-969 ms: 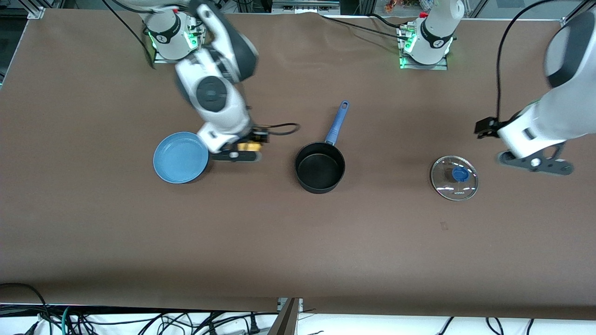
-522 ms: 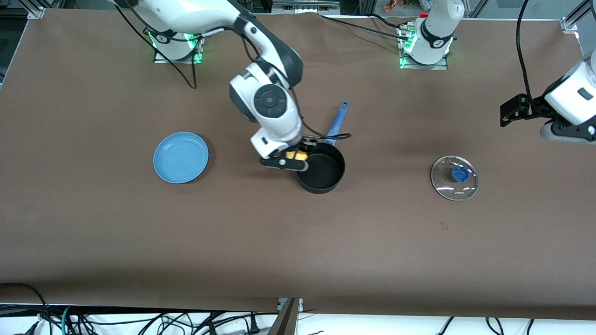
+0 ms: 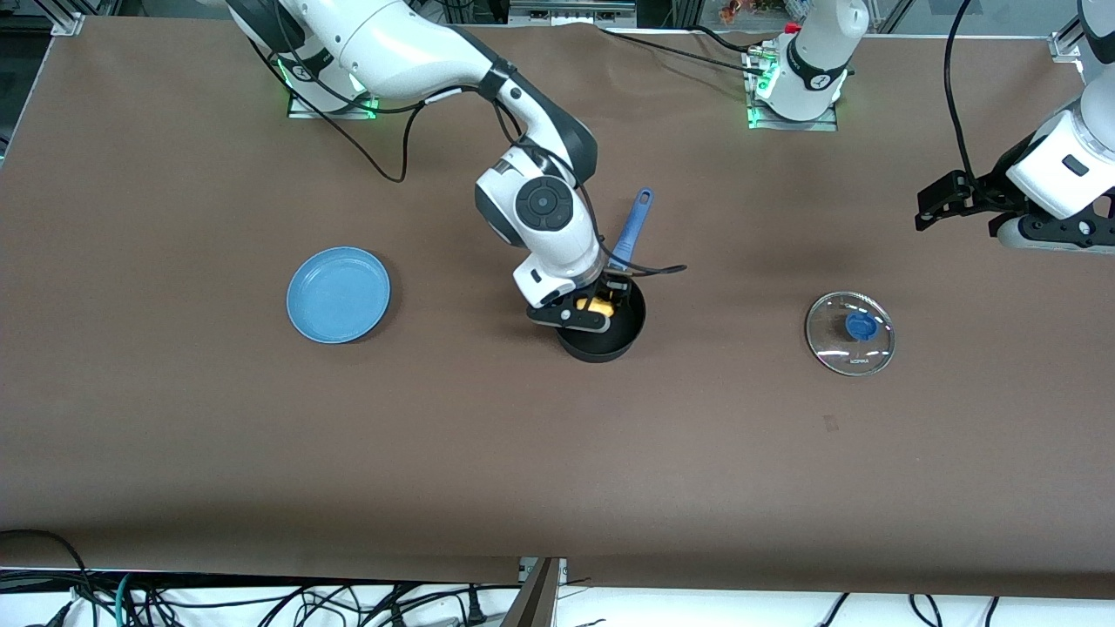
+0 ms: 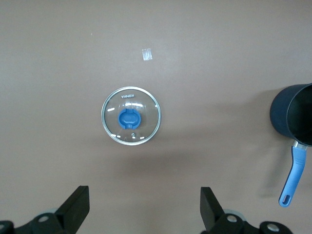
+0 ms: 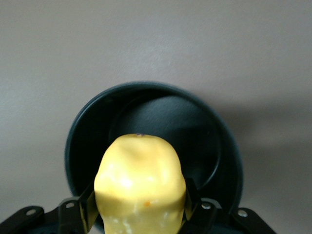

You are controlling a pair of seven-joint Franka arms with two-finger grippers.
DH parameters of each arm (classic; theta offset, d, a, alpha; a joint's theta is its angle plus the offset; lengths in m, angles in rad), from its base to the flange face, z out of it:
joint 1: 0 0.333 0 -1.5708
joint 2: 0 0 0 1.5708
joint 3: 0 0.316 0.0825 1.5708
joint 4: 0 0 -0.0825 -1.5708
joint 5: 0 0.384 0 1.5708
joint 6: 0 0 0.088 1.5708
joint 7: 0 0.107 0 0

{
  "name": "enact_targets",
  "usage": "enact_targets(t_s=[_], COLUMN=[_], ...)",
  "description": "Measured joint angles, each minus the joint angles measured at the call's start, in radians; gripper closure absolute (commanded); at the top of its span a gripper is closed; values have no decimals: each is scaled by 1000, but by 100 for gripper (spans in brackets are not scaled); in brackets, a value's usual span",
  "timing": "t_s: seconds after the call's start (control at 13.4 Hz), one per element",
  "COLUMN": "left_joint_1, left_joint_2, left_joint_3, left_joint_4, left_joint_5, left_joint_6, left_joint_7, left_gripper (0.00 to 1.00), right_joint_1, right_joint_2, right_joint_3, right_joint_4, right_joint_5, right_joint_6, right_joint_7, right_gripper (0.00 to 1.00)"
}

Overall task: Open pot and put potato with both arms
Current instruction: 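Lower the potato into the pot and open the right gripper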

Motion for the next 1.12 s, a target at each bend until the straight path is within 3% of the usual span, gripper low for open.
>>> enact_targets(t_s=[0.22, 0.37, 0.52, 0.6, 0.82, 1.12], left_joint_1=[-1, -1, 2, 3, 4, 5], left_joint_2=[-2, -9, -13, -13, -13, -13], left_joint_3=[-35, -47, -46, -46, -46, -46], left_joint_4=[0, 0, 0, 0, 0, 0], left_joint_5=[46, 54, 55, 55, 55, 55], left_joint_6=[5, -4, -5, -5, -11, -42], left_joint_7=[-2, -8, -9, -9, -9, -9], left_gripper=[0, 0, 0, 0, 0, 0], right_joint_1=[3, 13, 21, 24, 27, 32], right_joint_2=[6, 21, 39, 47, 51, 52], right_joint_3=[-1, -1, -1, -1, -1, -1], right_joint_4=[1, 1, 1, 1, 1, 1], right_joint_5=[-28, -30, -34, -36, -37, -58], right_joint_6=[9, 28, 36, 39, 41, 40], right_joint_7=[0, 1, 1, 2, 4, 5], right_gripper=[82, 70, 42, 36, 2, 1])
